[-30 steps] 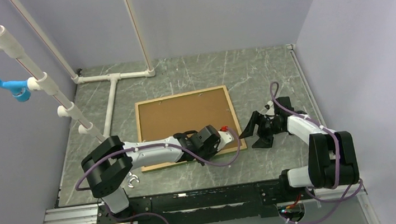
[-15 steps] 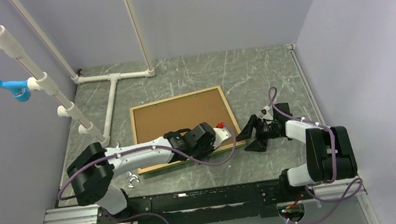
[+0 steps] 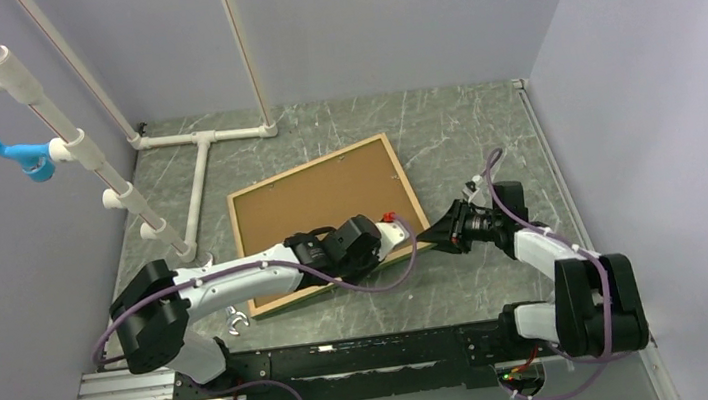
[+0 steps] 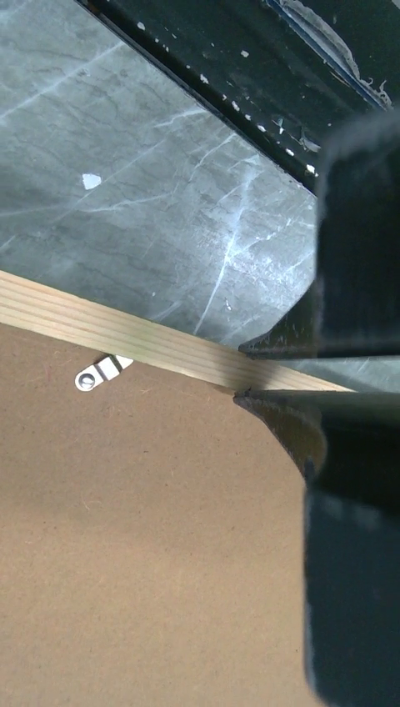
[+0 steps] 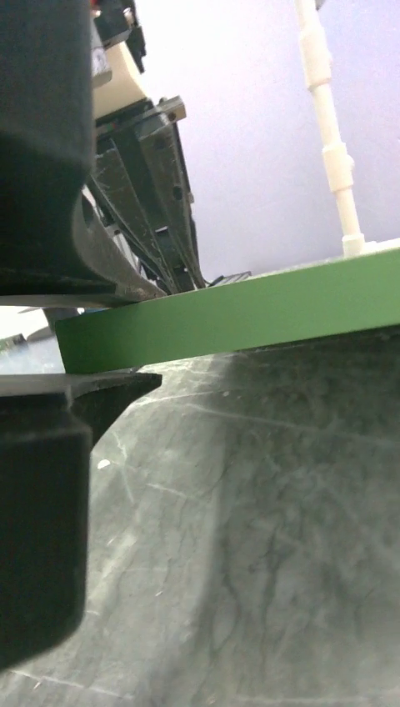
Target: Put the photo into the frame
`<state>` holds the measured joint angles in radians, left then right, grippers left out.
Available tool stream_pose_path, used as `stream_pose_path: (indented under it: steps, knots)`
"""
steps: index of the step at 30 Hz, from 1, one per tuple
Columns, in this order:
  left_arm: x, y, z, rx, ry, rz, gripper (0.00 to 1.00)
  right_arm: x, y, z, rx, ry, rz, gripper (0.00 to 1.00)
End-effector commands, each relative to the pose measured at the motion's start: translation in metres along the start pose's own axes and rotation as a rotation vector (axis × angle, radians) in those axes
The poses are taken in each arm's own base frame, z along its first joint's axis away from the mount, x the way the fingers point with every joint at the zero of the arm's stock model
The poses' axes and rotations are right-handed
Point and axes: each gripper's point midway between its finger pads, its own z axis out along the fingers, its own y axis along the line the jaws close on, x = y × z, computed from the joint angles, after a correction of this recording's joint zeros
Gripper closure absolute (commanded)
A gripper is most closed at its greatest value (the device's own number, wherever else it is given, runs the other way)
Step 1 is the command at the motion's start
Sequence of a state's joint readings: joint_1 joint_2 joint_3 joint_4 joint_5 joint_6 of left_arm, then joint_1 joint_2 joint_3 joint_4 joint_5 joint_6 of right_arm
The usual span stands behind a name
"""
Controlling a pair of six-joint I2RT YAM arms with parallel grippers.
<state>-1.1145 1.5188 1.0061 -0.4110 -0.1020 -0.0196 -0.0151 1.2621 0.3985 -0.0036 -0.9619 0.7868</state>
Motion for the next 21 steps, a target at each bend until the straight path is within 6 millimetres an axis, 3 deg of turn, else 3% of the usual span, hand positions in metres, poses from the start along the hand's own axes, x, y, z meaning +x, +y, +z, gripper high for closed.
stream_pose_path:
  steps: [1, 5, 7, 10, 12, 21]
  knots:
    - [-0.025, 0.009, -0.015, -0.056, -0.071, -0.075, 0.78, -0.001, 0.027, -0.009, -0.033, -0.01, 0.012, 0.9]
    - [-0.031, 0.017, -0.028, -0.098, -0.099, -0.085, 0.35, -0.008, 0.038, -0.016, -0.008, -0.058, 0.007, 0.98]
    - [-0.037, 0.021, -0.037, -0.115, -0.123, -0.089, 0.23, -0.012, 0.045, -0.02, -0.002, -0.077, 0.005, 1.0]
    - [-0.047, 0.026, -0.053, -0.131, -0.173, -0.092, 0.15, -0.016, 0.05, -0.023, 0.024, -0.093, 0.019, 1.0]
    - [-0.053, 0.028, -0.062, -0.141, -0.208, -0.084, 0.01, -0.017, 0.052, -0.025, 0.045, -0.101, 0.042, 1.0]
    - [-0.056, 0.03, -0.077, -0.249, -0.263, 0.002, 0.01, -0.02, 0.079, -0.035, -0.009, -0.144, 0.132, 1.0]
